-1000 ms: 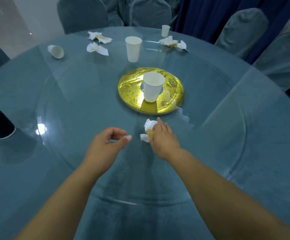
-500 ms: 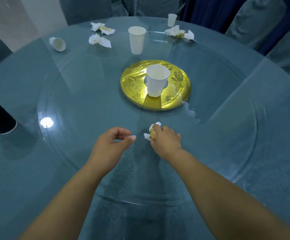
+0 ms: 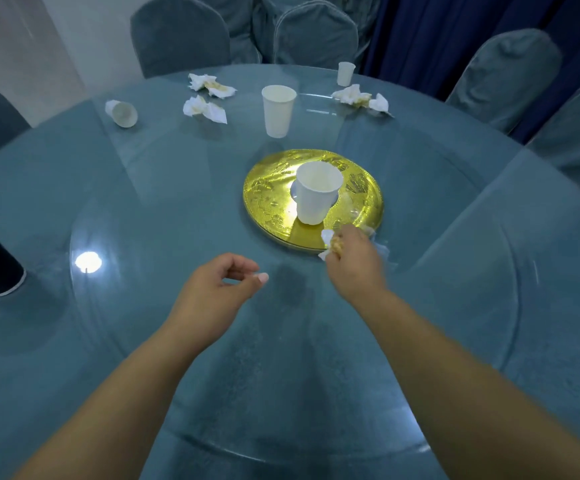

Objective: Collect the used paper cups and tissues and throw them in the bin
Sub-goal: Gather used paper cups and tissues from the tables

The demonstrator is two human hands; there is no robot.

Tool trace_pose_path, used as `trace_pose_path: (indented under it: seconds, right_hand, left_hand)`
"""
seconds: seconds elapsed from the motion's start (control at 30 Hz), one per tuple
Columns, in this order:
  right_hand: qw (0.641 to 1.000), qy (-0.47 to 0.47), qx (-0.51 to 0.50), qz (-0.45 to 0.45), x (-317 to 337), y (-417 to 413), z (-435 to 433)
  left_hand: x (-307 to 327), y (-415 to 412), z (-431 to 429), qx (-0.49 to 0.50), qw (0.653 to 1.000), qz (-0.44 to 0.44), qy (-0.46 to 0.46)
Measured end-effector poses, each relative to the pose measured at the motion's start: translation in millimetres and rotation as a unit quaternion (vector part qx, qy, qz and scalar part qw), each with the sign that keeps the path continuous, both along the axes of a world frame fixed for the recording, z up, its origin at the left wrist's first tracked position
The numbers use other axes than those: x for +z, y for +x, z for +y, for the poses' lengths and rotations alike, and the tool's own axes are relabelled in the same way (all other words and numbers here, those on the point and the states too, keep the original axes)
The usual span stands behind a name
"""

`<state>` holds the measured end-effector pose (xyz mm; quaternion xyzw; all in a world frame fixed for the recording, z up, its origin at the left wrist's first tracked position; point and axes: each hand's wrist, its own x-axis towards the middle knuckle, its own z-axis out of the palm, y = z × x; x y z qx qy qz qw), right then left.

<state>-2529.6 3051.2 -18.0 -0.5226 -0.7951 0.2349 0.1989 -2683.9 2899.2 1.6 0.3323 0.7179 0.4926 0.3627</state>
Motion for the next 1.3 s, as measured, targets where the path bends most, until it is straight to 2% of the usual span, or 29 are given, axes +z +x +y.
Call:
trace_pose_path:
  seconds: [0.1, 0.23, 0.37, 0.5, 0.7, 0.83, 1.03, 1.3]
  right_hand:
    - [0.999, 0.035, 0.011, -0.025, 22.2, -11.8, 20.6]
    - [0.992, 0.023, 0.007, -0.123, 41.2, -33.9, 44.5]
    - [0.983, 0.028, -0.005, -0.18, 38.4, -54.0, 56.3]
    - [0.98, 0.008, -0.024, -0.198, 29.0, -73.1, 61.8]
    - [0.982, 0.059, -0.034, -0.179, 33.3, -80.6, 43.8]
    - [0.988, 0.082, -0.017, -0.131, 38.1, -83.7, 8.8]
    - [0.995, 0.071, 0.006, -0.062, 46.2, -103.4, -62.5]
    - [0.997, 0.048, 0.052, 0.027, 53.2, -180.6, -149.4]
  left_hand:
    - [4.3, -10.7, 8.6, -0.008, 1.0, 0.003, 0.01]
    - [5.5, -26.8, 19.1, -0.011, 1.0, 0.003, 0.016]
    - [2.3, -41.0, 24.1, -0.012, 1.0, 0.01, 0.017]
    - [-2.6, -57.4, 20.8, -0.008, 1.0, 0.011, 0.018]
    - [-5.7, -78.2, 4.0, 0.002, 1.0, 0.013, 0.016]
    - [-3.7, -84.2, -19.2, 0.01, 1.0, 0.008, 0.011]
    - [-8.5, -102.1, -72.8, 0.039, 0.999, -0.014, -0.006]
    - [-16.7, -171.3, -156.7, 0.114, 0.993, -0.022, -0.025]
